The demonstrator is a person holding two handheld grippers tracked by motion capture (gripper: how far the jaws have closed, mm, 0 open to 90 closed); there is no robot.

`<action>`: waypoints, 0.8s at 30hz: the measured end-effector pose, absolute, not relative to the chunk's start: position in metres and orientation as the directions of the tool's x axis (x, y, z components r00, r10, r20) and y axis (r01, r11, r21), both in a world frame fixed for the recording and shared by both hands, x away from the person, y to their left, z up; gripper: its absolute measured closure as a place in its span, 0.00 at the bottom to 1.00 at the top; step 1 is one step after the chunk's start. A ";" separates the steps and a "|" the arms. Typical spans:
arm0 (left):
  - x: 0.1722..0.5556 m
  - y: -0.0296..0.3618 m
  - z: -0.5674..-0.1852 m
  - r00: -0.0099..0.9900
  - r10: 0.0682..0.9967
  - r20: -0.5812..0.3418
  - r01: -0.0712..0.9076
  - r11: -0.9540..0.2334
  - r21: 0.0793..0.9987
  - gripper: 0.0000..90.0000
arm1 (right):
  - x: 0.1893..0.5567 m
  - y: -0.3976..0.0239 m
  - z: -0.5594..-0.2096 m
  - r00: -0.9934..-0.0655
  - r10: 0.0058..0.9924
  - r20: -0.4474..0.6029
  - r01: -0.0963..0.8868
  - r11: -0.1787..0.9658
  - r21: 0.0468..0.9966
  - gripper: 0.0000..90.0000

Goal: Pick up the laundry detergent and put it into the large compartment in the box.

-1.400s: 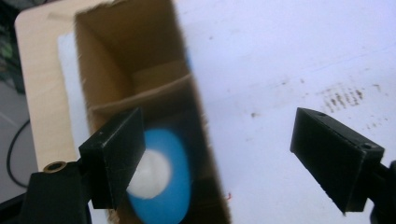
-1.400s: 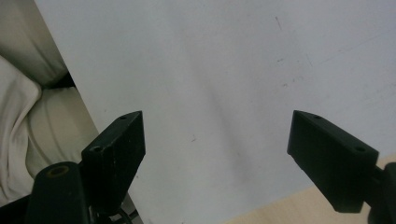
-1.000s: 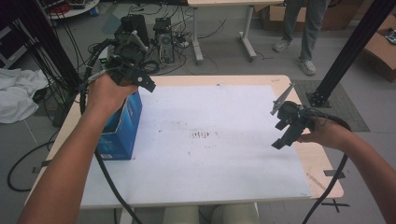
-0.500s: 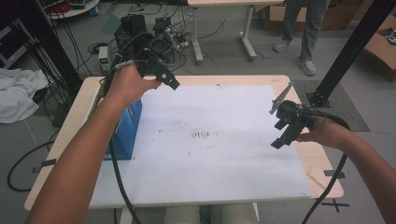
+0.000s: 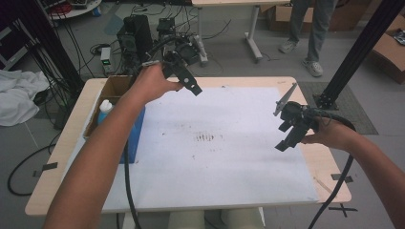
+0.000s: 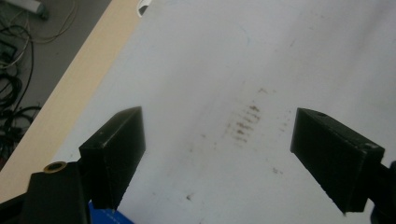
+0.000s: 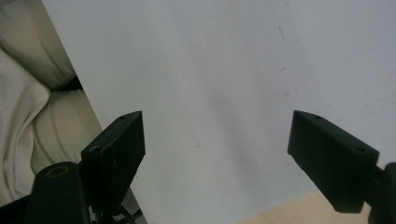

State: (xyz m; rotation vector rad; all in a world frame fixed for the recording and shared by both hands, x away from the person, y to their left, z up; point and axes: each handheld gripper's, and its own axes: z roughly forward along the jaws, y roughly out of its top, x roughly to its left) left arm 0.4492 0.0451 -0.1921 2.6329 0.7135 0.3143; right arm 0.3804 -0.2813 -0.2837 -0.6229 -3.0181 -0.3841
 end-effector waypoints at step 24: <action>0.457 0.019 -0.213 0.902 0.421 0.098 0.357 -0.853 0.381 0.22 | 0.383 -0.283 -0.286 -0.917 0.389 0.093 0.400 0.887 0.230 0.21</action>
